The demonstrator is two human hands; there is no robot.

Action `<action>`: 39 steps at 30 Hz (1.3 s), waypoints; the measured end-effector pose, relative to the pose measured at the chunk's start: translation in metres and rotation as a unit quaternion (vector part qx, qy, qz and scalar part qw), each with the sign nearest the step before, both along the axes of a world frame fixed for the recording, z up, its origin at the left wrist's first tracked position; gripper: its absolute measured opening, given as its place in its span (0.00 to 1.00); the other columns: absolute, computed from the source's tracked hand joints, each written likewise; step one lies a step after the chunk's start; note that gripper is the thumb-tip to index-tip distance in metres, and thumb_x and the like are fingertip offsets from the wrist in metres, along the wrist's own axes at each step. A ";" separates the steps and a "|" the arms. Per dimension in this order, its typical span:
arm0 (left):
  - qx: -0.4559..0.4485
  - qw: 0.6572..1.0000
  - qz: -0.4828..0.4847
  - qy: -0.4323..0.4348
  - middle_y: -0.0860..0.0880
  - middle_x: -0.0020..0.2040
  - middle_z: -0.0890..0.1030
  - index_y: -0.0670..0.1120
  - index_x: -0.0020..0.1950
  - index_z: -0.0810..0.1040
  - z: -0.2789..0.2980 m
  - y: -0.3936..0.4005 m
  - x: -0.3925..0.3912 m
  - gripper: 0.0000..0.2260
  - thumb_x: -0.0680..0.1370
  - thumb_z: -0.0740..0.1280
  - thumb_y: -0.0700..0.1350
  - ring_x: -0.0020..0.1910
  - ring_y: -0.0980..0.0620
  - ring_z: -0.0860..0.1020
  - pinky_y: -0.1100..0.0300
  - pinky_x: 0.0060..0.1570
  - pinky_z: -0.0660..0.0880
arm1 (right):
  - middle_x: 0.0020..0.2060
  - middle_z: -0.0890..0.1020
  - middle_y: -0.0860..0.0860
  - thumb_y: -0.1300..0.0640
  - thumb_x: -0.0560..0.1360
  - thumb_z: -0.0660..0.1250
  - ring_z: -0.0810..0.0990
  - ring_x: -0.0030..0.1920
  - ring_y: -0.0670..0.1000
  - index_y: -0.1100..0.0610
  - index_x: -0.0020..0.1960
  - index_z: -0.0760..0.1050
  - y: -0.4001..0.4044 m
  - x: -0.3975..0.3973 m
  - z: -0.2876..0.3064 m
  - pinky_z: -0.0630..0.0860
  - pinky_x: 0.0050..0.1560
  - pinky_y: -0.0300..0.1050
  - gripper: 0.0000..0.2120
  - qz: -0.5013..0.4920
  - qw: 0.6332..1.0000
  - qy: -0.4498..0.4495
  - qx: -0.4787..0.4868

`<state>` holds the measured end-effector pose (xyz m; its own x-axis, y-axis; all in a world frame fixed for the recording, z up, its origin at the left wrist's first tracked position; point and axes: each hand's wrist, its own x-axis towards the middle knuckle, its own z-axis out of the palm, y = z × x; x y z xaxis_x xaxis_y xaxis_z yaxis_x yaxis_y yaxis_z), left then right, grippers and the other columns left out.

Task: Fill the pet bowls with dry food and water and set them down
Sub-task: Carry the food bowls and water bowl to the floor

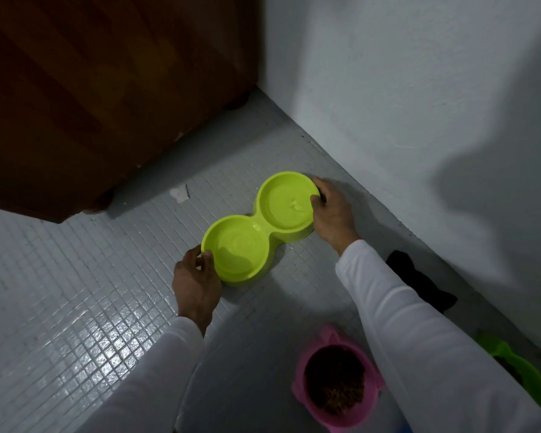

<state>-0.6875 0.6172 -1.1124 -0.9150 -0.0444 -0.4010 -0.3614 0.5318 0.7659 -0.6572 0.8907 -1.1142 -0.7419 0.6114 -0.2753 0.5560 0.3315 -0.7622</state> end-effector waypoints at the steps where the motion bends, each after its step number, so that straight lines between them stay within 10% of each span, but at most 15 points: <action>1: -0.007 1.000 -0.001 -0.002 0.43 0.56 0.82 0.47 0.65 0.81 0.000 0.000 -0.001 0.12 0.84 0.64 0.49 0.55 0.40 0.80 0.45 0.56 0.79 | 0.71 0.75 0.55 0.62 0.83 0.60 0.72 0.70 0.57 0.56 0.75 0.70 0.000 0.000 0.000 0.67 0.69 0.46 0.21 0.002 1.000 -0.003 -0.001; 25: -0.159 0.968 -0.181 -0.075 0.30 0.67 0.71 0.44 0.78 0.66 0.052 0.000 0.002 0.39 0.74 0.61 0.66 0.65 0.27 0.72 0.38 0.69 0.69 | 0.78 0.64 0.58 0.43 0.83 0.61 0.63 0.77 0.58 0.59 0.81 0.56 -0.023 0.059 0.041 0.61 0.76 0.51 0.34 0.037 0.984 -0.174 -0.022; 39: -0.308 0.827 -0.455 -0.120 0.43 0.76 0.70 0.52 0.79 0.67 0.214 -0.010 0.017 0.28 0.83 0.59 0.64 0.73 0.37 0.69 0.41 0.70 0.69 | 0.79 0.61 0.60 0.43 0.85 0.55 0.57 0.79 0.61 0.58 0.81 0.57 -0.081 0.138 0.191 0.57 0.77 0.56 0.30 0.216 0.927 -0.303 0.037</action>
